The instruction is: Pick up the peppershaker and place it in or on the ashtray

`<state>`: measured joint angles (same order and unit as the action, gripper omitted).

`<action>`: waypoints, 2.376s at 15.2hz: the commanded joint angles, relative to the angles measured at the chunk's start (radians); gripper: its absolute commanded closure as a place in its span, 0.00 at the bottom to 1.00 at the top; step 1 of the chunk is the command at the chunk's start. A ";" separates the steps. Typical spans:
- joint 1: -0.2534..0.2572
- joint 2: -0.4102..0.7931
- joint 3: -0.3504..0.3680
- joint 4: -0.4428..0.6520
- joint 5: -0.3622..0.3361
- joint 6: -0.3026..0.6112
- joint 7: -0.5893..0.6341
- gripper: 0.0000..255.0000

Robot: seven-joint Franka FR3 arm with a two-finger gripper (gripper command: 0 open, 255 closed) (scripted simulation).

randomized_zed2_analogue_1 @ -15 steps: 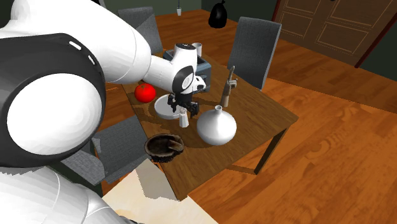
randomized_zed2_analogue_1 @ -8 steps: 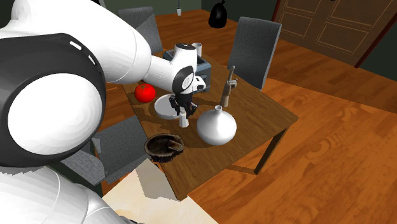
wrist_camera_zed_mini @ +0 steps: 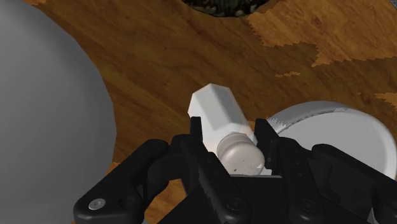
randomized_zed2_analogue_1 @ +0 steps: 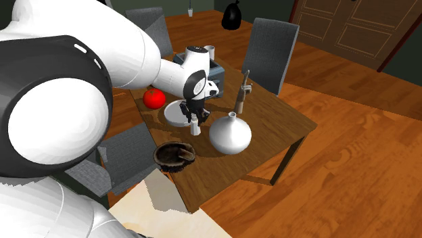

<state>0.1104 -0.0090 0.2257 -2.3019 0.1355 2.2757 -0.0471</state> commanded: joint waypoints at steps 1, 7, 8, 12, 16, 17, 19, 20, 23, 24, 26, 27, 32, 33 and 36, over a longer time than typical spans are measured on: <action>0.000 -0.008 0.000 0.005 0.001 -0.014 0.000 1.00; -0.002 -0.053 -0.002 0.042 0.005 -0.095 0.002 1.00; -0.002 -0.060 -0.003 0.049 0.005 -0.109 0.002 1.00; -0.003 -0.085 -0.005 0.078 0.007 -0.163 0.005 1.00; -0.004 -0.106 -0.007 0.111 0.007 -0.217 0.007 1.00; -0.004 -0.111 -0.008 0.120 0.007 -0.231 0.008 1.00; -0.005 -0.120 -0.009 0.138 0.007 -0.258 0.009 1.00; -0.005 -0.124 -0.010 0.148 0.007 -0.271 0.010 1.00; -0.006 -0.135 -0.011 0.177 0.007 -0.311 0.013 1.00; -0.006 -0.138 -0.012 0.187 0.007 -0.325 0.014 1.00; -0.006 -0.144 -0.013 0.208 0.007 -0.351 0.015 1.00; -0.007 -0.147 -0.014 0.219 0.006 -0.365 0.016 1.00; -0.002 -0.274 -0.020 0.130 0.030 -0.403 0.007 1.00; 0.001 -0.316 -0.023 0.096 0.037 -0.410 0.003 1.00; 0.011 -0.441 -0.031 0.001 0.056 -0.440 -0.004 1.00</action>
<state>0.1169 -0.4004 0.1965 -2.2629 0.1839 1.8468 -0.0500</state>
